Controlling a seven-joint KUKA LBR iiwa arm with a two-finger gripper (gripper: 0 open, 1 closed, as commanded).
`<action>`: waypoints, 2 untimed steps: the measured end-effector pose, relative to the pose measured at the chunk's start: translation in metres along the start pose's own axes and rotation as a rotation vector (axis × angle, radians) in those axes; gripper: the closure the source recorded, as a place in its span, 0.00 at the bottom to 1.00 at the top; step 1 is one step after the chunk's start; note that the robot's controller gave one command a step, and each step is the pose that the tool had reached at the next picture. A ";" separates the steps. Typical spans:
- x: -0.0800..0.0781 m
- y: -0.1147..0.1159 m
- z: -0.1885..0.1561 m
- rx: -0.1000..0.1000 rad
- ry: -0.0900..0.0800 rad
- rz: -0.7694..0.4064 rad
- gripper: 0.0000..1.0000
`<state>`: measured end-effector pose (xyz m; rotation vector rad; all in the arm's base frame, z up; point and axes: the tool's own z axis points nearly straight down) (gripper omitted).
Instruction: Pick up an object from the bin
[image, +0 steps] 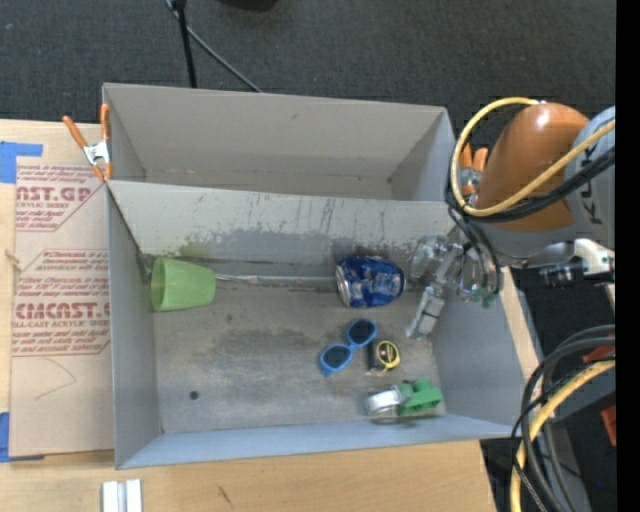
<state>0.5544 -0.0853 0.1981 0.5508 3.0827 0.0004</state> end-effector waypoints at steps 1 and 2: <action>-0.032 -0.006 0.107 0.000 -0.009 -0.255 0.00; 0.033 0.016 0.129 -0.003 0.013 -0.522 0.00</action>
Offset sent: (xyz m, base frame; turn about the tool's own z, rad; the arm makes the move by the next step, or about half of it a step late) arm 0.0260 -0.0187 -0.1260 -0.2594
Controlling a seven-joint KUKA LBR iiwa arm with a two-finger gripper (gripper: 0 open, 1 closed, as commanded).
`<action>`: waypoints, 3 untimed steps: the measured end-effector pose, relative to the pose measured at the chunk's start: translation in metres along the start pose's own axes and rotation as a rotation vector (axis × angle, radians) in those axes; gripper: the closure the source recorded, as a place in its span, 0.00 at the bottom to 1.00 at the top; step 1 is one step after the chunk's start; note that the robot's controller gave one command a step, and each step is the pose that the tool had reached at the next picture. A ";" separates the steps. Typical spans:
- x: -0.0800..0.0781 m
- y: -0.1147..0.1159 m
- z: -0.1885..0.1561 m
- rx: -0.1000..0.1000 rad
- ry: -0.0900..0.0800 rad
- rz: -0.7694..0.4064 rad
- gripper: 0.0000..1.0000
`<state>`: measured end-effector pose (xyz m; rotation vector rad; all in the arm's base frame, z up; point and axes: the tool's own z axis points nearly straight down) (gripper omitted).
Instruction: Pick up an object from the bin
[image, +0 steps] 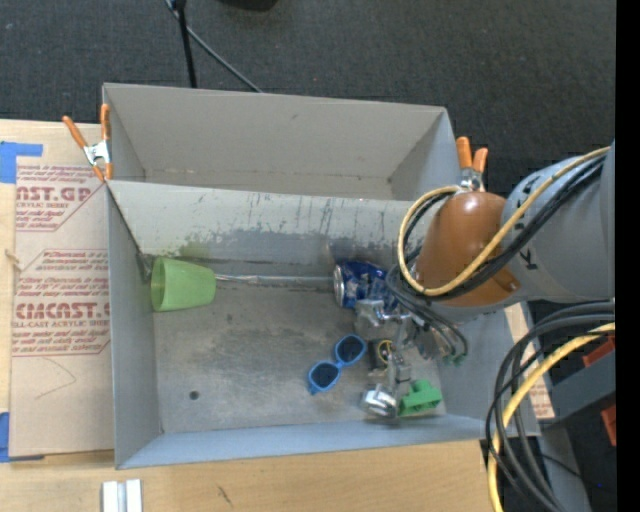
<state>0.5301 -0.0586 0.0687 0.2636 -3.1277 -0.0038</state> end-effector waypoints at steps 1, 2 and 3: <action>-0.001 -0.001 -0.001 0.002 -0.003 0.002 1.00; -0.001 -0.002 -0.001 0.002 -0.003 0.002 0.00; 0.016 0.074 -0.005 0.009 -0.029 -0.254 0.00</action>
Offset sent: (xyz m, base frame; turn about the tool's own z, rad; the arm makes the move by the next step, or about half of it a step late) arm 0.0000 0.0000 0.0000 0.0000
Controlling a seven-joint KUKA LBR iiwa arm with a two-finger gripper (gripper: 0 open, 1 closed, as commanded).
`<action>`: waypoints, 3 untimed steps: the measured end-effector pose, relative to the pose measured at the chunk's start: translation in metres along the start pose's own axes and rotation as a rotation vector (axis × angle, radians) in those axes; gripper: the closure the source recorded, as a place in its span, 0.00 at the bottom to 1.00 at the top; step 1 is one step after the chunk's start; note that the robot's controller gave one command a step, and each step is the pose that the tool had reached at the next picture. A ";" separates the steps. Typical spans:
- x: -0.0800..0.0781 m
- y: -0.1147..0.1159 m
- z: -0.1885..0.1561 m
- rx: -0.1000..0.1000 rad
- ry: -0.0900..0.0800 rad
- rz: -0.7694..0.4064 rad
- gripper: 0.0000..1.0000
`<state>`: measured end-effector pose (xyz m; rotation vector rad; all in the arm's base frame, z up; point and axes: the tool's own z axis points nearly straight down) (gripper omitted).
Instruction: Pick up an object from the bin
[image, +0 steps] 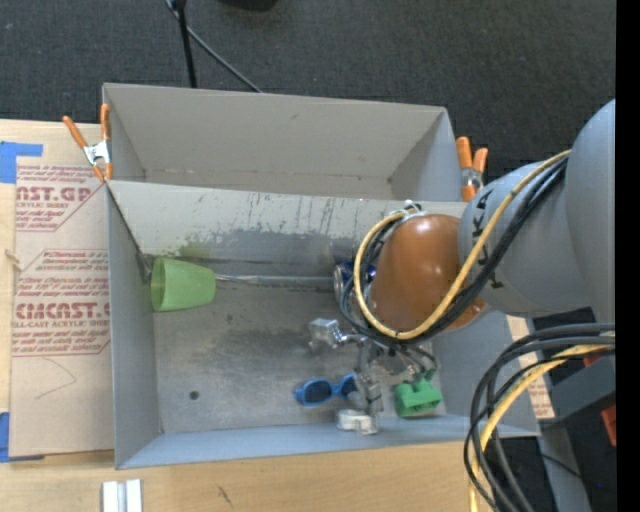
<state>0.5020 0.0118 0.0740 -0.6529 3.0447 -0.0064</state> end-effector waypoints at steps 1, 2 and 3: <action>0.007 0.002 0.004 -0.010 0.025 0.004 1.00; 0.000 0.000 0.000 0.000 -0.003 0.004 0.00; 0.002 0.003 0.004 -0.014 0.023 -0.339 0.00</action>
Offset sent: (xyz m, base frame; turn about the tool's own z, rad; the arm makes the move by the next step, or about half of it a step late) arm 0.0000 0.0000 0.0000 0.0000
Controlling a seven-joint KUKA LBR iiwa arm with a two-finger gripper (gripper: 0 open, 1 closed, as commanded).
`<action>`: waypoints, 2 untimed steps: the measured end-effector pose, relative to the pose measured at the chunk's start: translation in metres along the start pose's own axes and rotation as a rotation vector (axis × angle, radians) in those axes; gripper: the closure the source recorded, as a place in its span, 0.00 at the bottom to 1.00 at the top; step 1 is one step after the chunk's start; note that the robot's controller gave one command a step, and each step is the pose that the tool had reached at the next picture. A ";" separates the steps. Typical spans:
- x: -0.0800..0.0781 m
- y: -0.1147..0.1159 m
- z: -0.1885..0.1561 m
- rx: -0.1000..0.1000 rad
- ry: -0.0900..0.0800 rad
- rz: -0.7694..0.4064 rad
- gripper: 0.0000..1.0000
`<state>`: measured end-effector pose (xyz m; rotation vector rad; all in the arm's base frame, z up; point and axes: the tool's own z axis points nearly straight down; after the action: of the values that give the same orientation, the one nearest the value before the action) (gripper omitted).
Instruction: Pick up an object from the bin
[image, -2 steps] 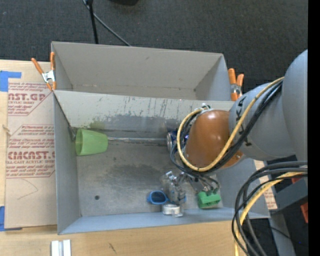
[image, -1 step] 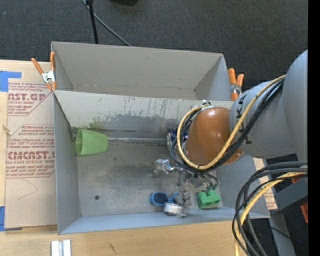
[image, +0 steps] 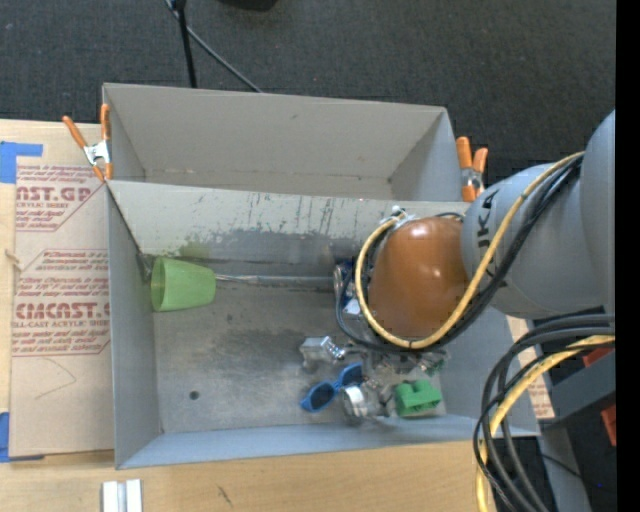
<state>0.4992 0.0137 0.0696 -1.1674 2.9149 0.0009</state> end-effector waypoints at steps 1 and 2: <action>0.000 0.000 0.000 0.000 0.000 0.002 1.00; -0.016 0.025 0.000 -0.002 0.000 -0.010 1.00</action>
Offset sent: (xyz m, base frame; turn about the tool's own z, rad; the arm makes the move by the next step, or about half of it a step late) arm 0.0000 0.0000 0.0000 0.0000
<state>0.4932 0.0430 0.0697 -1.1827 2.9091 0.0040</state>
